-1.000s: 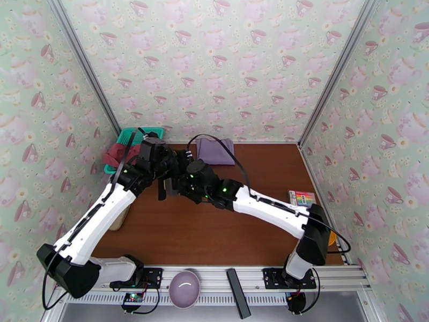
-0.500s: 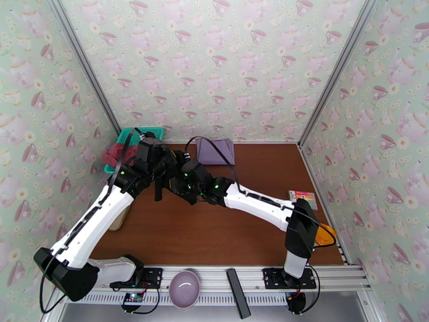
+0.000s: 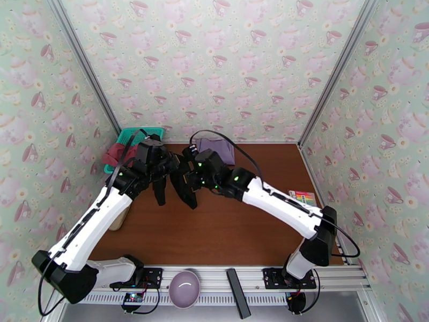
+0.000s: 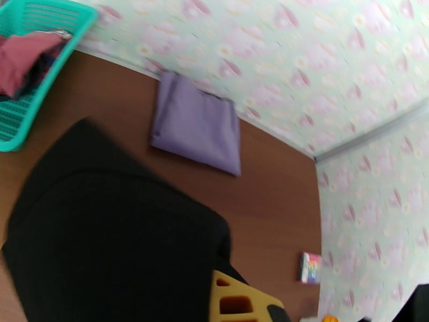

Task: Fold and stack the mixed laundry pile

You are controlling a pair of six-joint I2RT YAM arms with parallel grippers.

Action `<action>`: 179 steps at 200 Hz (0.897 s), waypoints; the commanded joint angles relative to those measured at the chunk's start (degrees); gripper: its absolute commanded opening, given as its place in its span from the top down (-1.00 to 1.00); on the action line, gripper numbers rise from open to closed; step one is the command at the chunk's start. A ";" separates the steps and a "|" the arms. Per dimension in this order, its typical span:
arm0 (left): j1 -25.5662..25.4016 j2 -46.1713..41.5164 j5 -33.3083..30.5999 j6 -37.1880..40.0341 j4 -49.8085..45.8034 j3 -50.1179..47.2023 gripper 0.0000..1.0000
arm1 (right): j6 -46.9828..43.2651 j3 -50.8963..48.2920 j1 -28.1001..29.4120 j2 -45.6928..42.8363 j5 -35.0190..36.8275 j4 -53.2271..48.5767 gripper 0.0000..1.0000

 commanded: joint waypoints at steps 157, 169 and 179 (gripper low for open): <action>1.82 3.43 -5.67 6.69 -1.65 -20.15 -0.53 | -37.44 4.64 -3.50 1.13 29.84 -18.60 1.00; 1.81 2.68 -5.59 6.47 -0.86 -20.59 -0.59 | -37.49 4.06 -3.50 0.82 29.65 -18.61 1.00; 1.83 2.32 -5.01 6.30 -0.29 -20.46 -0.67 | -37.38 3.77 -3.47 0.48 29.34 -18.56 1.00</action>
